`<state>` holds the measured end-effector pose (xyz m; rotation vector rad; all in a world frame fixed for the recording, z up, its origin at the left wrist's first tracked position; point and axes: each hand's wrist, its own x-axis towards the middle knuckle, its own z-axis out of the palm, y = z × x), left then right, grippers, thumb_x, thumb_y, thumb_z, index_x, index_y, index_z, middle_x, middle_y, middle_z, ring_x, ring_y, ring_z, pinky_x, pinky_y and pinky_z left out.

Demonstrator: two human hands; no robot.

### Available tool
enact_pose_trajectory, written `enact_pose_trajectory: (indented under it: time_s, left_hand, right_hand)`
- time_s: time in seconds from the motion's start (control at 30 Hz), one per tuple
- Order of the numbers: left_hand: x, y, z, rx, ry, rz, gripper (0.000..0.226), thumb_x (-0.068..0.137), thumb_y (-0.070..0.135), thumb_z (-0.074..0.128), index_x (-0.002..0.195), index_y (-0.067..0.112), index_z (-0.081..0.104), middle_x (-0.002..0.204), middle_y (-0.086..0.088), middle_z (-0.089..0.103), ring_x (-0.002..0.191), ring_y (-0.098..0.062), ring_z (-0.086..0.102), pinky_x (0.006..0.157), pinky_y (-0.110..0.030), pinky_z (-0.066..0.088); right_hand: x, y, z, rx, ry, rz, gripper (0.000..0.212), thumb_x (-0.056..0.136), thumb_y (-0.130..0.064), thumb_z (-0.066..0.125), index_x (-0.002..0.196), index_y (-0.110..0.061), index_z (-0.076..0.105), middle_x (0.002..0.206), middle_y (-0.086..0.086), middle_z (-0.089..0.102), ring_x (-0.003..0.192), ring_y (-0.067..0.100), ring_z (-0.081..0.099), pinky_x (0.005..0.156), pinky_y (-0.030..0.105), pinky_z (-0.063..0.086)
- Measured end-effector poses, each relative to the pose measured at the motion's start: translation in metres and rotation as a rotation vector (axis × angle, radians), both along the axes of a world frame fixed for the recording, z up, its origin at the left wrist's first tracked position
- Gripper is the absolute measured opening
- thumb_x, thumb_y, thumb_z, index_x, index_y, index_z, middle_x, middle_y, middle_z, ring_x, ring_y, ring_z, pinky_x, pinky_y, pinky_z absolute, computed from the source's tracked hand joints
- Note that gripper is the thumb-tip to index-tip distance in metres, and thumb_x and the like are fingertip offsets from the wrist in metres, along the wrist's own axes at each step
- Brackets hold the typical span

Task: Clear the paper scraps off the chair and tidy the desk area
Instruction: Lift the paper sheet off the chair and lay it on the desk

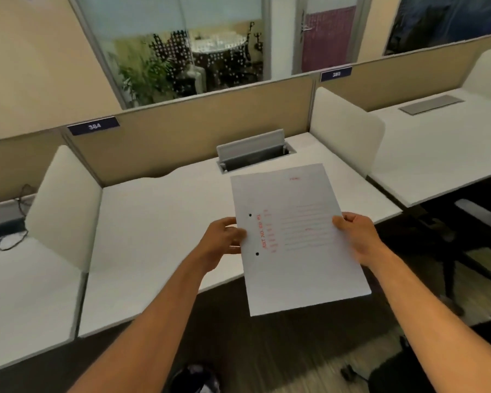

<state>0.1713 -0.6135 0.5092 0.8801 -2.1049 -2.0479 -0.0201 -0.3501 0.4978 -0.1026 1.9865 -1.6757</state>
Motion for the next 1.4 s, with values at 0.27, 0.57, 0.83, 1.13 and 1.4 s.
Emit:
enact_pose_trajectory:
  time_s: [0.27,0.57,0.83,1.13,1.4]
  left_hand:
    - [-0.027,-0.082,-0.015,-0.005,-0.002,0.15,0.032,0.092,0.004,0.059,0.121,0.014,0.067,0.103,-0.005,0.078,0.093,-0.023,0.076,0.074,-0.037,0.061]
    - [-0.083,-0.155,-0.041,-0.042,-0.02,0.534,0.04,0.097,0.009,0.044,0.118,0.028,0.071,0.106,0.002,0.077,0.092,-0.016,0.075,0.081,-0.04,0.062]
    - [-0.109,-0.238,-0.065,0.038,-0.03,0.669,0.059,0.082,-0.007,0.041,0.125,0.023,0.067,0.113,-0.001,0.075,0.101,-0.025,0.072,0.087,-0.044,0.06]
    - [-0.145,-0.386,-0.139,0.036,-0.091,0.714,0.058,0.088,-0.008,0.044,0.133,0.024,0.062,0.118,0.004,0.072,0.102,-0.013,0.07,0.08,-0.025,0.058]
    - [-0.181,-0.514,-0.232,0.085,-0.123,0.753,0.052,0.095,-0.005,0.048,0.133,0.025,0.064,0.117,0.003,0.072,0.104,-0.018,0.071,0.084,-0.03,0.059]
  right_hand:
    - [-0.066,-0.122,-0.016,0.021,-0.035,0.145,0.015,0.092,-0.011,0.061,0.102,-0.008,0.072,0.1,0.016,0.076,0.091,0.038,0.073,0.083,0.052,0.06]
    - [-0.135,-0.259,-0.026,0.052,-0.052,0.303,0.04,0.085,0.007,0.044,0.095,-0.017,0.074,0.098,0.009,0.075,0.085,0.03,0.07,0.072,0.037,0.059]
    - [-0.169,-0.374,-0.055,0.144,0.039,0.459,0.025,0.096,-0.003,0.048,0.107,-0.016,0.066,0.104,0.005,0.067,0.087,0.021,0.063,0.07,0.032,0.052]
    - [-0.206,-0.52,-0.137,0.303,0.156,0.509,0.028,0.094,-0.004,0.053,0.117,-0.006,0.068,0.111,0.01,0.068,0.1,0.03,0.064,0.088,0.039,0.054]
    - [-0.235,-0.641,-0.221,0.442,0.183,0.493,0.017,0.091,0.002,0.058,0.104,-0.002,0.069,0.095,0.01,0.065,0.085,0.024,0.06,0.078,0.037,0.053]
